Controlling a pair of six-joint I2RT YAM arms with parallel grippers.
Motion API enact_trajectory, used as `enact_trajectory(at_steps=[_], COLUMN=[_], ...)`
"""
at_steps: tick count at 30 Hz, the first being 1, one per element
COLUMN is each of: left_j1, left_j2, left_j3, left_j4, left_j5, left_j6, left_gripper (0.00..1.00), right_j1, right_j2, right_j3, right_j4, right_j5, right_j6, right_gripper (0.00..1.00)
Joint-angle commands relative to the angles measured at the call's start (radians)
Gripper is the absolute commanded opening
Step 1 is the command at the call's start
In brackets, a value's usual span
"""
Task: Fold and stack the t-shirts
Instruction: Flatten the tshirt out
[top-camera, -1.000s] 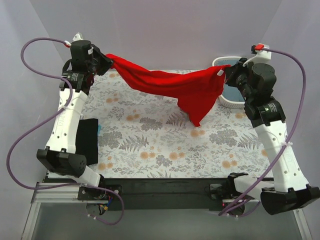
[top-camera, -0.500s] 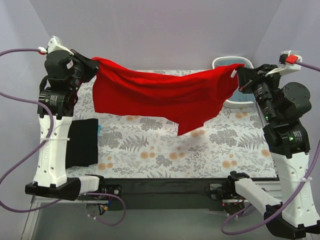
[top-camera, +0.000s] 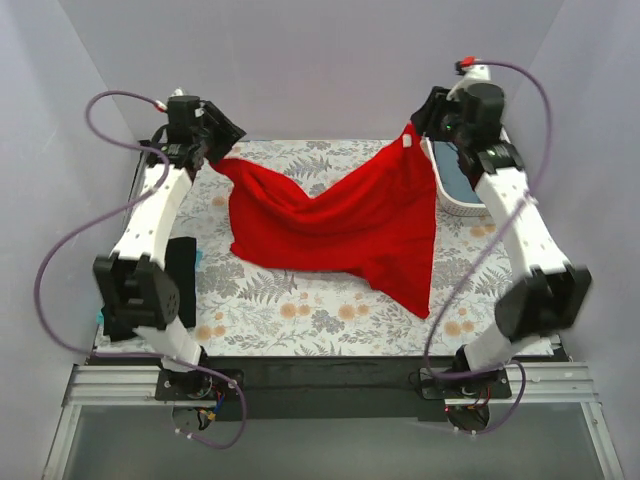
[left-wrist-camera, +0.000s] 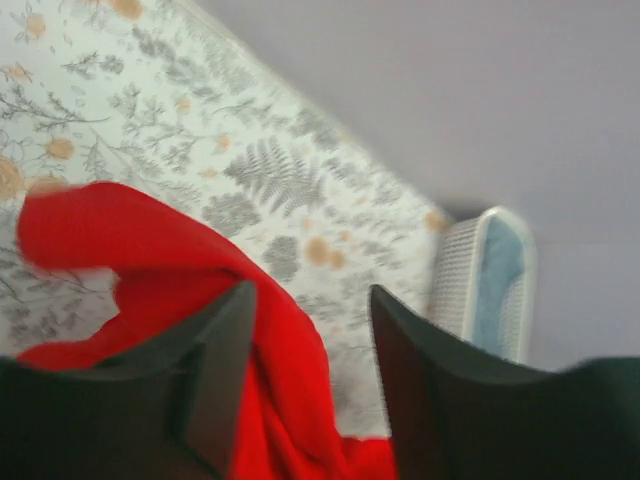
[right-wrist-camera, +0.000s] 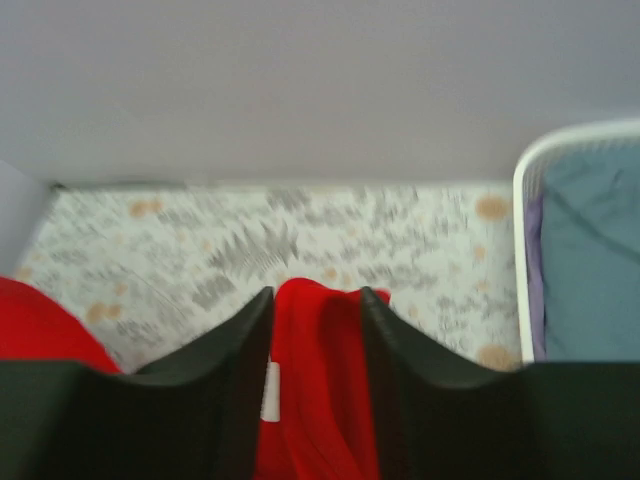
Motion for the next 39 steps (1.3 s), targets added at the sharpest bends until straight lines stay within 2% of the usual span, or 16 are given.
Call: enact_trajectory(at_steps=[1, 2, 3, 4, 5, 9, 12, 16, 19, 31, 39], left_j1=[0.014, 0.02, 0.021, 0.021, 0.021, 0.021, 0.02, 0.015, 0.014, 0.012, 0.012], left_j2=[0.225, 0.252, 0.26, 0.244, 0.213, -0.009, -0.202, -0.347, -0.329, -0.169, -0.184], left_j3=[0.127, 0.145, 0.148, 0.13, 0.033, -0.321, -0.563, -0.732, -0.807, -0.834, -0.838], left_j4=[0.055, 0.041, 0.029, 0.014, 0.024, -0.052, -0.084, -0.158, -0.143, -0.127, -0.167], left_j5=[0.144, 0.17, 0.18, 0.151, 0.125, -0.094, -0.188, -0.271, -0.262, -0.253, -0.264], left_j6=[0.025, 0.031, 0.031, 0.023, 0.019, -0.076, -0.142, -0.205, -0.219, -0.277, -0.302], left_gripper=[0.56, 0.62, 0.63, 0.64, 0.64, 0.62, 0.6, 0.47, 0.4, 0.38, 0.39], right_j1=[-0.051, -0.054, -0.054, -0.054, -0.052, -0.048, -0.046, -0.043, -0.042, -0.042, -0.04], right_j2=[0.327, 0.369, 0.4, 0.414, 0.4, 0.218, -0.004, -0.283, -0.425, -0.456, -0.451], right_j3=[0.15, 0.198, 0.234, 0.239, 0.211, -0.124, -0.481, -0.79, -0.933, -0.969, -0.984], right_j4=[-0.068, -0.111, -0.191, -0.211, -0.215, -0.189, -0.137, -0.117, -0.117, -0.146, -0.148], right_j5=[-0.092, -0.114, -0.121, -0.127, -0.128, -0.05, -0.036, -0.055, -0.084, -0.09, -0.085], right_j6=[-0.035, -0.043, -0.043, -0.043, -0.035, 0.015, 0.052, 0.121, 0.138, 0.123, 0.113], right_gripper=[0.53, 0.59, 0.65, 0.67, 0.69, 0.72, 0.71, 0.7, 0.69, 0.68, 0.68])
